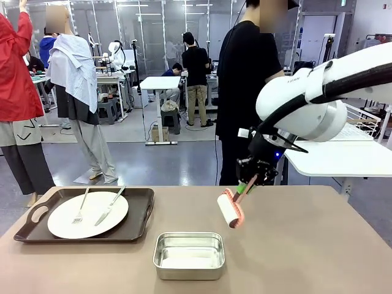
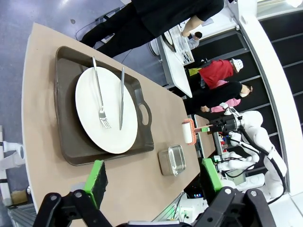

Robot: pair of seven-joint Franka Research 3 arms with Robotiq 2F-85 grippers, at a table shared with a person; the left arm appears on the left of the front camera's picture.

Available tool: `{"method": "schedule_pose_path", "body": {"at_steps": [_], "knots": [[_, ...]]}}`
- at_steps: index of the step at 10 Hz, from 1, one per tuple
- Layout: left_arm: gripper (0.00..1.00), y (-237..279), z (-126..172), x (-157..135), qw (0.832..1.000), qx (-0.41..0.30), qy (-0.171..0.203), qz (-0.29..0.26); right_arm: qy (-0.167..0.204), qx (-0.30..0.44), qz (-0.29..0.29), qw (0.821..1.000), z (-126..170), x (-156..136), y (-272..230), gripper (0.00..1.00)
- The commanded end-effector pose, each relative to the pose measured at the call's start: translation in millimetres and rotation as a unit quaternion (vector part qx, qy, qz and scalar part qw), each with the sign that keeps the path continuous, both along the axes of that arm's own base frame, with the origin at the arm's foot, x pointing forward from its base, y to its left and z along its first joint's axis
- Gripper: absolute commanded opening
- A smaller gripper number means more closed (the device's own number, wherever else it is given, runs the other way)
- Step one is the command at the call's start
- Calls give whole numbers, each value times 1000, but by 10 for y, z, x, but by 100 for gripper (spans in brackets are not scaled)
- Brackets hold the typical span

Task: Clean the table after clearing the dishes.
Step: When the left (or right) Handle tray is removed, use the left hand (or right hand) to clean the left (or right) side of the table with the Lint Roller.

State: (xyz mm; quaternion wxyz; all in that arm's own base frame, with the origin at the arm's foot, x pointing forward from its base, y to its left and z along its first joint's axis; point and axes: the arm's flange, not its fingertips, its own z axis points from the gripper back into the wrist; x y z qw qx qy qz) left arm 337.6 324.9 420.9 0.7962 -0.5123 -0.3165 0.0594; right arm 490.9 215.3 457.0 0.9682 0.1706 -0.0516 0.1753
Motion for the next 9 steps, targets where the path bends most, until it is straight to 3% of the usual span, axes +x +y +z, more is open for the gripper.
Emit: {"method": "schedule_pose_path", "body": {"at_steps": [1, 5, 6, 7, 8, 9], "knots": [[100, 10, 7, -28, 1000, 0, -8, -4, 6, 22, -44, 999, 53, 70, -89, 6], [100, 10, 7, -28, 1000, 0, -8, -4, 6, 22, -44, 999, 53, 70, -89, 6], [100, 10, 7, -28, 1000, 0, -8, -4, 4, 12, -26, 1000, 28, 77, -139, 22], [100, 10, 7, -28, 1000, 0, -8, -4, 12, 79, -89, 993, -25, 196, -339, 22], [100, 10, 7, -28, 1000, 0, -8, -4, 50, 152, -126, 979, -130, 252, -515, 22], [100, 10, 7, -28, 1000, 0, -8, -4, 53, 159, -151, 974, -214, 287, -581, 22]]}}
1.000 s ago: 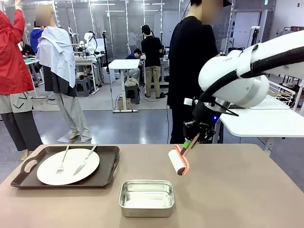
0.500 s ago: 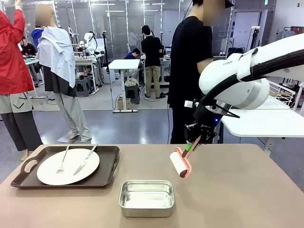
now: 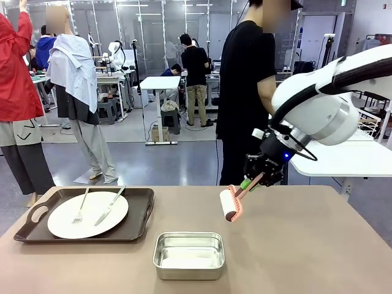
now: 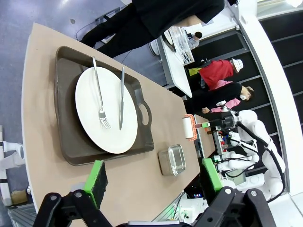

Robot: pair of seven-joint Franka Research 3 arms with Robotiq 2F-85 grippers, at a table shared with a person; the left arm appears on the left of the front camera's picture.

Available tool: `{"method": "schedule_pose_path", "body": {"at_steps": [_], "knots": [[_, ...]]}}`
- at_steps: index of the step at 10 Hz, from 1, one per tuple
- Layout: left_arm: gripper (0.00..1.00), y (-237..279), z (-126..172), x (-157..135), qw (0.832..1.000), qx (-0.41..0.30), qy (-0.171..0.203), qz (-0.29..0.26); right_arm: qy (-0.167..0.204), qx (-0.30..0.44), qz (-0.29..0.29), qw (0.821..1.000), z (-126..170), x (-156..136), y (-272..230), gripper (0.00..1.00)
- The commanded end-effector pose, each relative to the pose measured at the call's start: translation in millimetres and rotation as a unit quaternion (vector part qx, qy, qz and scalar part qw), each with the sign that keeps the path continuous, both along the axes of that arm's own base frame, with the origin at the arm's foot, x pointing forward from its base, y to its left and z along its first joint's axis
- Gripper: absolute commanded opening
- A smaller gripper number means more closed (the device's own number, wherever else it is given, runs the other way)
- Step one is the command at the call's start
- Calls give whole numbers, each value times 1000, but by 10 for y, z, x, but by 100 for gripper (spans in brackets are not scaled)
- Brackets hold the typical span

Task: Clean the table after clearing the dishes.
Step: When the left (or right) Handle tray is removed, use the left hand (or right hand) to clean the left (or right) side of the table with the Lint Roller.

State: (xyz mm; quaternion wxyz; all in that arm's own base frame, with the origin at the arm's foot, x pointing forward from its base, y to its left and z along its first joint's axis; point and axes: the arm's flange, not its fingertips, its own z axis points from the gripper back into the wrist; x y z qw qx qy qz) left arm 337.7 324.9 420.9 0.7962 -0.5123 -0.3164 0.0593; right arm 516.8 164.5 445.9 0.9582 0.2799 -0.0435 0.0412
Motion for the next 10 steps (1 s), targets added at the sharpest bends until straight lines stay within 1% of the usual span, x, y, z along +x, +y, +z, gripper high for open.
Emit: {"method": "schedule_pose_path", "body": {"at_steps": [1, 2, 3, 4, 6, 7, 9, 10], "knots": [[100, 11, 7, -29, 1000, 0, -8, -4, 23, 52, -52, 997, -250, 48, -151, 22], [100, 11, 7, -29, 1000, 0, -8, -4, 41, 70, -60, 995, -411, 65, -229, 22], [100, 11, 7, -29, 1000, 0, -8, -4, 66, 100, -55, 991, -572, 79, -289, 22], [100, 11, 7, -29, 1000, 0, -8, -4, 73, 99, -56, 991, -697, 89, -321, 22], [100, 11, 7, -29, 1000, 0, -8, -4, 78, 89, -55, 991, -863, 115, -338, 22], [100, 11, 7, -29, 1000, 0, -8, -4, 77, 88, -58, 991, -906, 160, -363, 22], [100, 11, 7, -29, 1000, 0, -8, -4, 75, 63, -65, 993, -996, 201, -382, 22], [100, 11, 7, -29, 1000, 0, -8, -4, 86, 62, -68, 992, -1083, 206, -402, 22]]}}
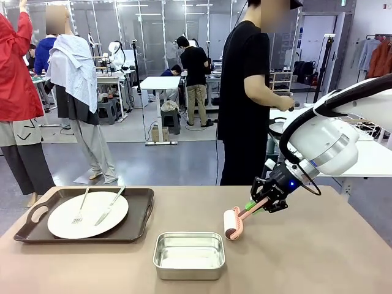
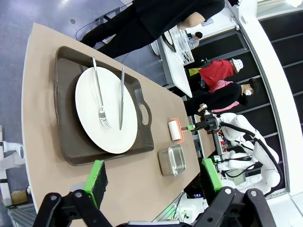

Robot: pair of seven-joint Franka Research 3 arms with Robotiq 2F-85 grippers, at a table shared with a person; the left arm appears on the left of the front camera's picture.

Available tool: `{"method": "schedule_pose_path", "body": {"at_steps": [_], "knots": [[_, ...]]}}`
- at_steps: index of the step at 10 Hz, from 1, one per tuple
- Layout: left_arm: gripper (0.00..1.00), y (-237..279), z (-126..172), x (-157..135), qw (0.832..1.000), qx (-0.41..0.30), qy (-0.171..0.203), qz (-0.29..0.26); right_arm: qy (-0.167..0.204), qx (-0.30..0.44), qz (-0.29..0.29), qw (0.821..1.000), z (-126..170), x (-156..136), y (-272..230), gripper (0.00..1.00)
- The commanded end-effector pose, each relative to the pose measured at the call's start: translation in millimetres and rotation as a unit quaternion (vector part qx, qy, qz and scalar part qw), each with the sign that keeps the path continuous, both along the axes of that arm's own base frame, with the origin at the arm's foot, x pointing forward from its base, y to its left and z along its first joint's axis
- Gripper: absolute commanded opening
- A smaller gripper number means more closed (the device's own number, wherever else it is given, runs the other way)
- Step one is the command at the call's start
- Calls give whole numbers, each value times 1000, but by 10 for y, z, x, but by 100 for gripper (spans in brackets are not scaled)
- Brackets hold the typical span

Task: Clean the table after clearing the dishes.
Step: When the left (or right) Handle tray is removed, use the left hand (or right hand) to clean the left (or right) side of the table with the Lint Roller.

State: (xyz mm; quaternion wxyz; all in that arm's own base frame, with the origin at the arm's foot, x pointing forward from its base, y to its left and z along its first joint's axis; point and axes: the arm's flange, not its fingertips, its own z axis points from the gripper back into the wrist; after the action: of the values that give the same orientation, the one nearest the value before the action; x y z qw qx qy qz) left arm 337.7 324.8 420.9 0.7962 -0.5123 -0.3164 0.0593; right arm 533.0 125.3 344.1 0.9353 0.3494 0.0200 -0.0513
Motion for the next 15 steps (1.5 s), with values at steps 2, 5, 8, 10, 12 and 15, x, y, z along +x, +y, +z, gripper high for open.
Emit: {"method": "schedule_pose_path", "body": {"at_steps": [2, 5, 8, 10, 12, 15], "knots": [[100, 11, 7, -29, 1000, 0, -8, -4, -3, -34, -6, 999, -248, 61, -204, 22], [100, 11, 7, -29, 1000, 0, -8, -4, -13, -68, -25, 997, -285, 115, -827, 22], [100, 11, 7, -29, 1000, 0, -8, -4, -1, -150, -70, 986, -340, 56, -1398, 22], [100, 11, 7, -29, 1000, 0, -8, -4, 34, -197, -81, 976, -385, -22, -1663, 22], [100, 11, 7, -29, 1000, 0, -8, -4, 51, -255, -94, 961, -391, -107, -1830, 22], [100, 11, 7, -29, 1000, 0, -8, -4, 43, -345, -118, 930, -209, -205, -1946, 22]]}}
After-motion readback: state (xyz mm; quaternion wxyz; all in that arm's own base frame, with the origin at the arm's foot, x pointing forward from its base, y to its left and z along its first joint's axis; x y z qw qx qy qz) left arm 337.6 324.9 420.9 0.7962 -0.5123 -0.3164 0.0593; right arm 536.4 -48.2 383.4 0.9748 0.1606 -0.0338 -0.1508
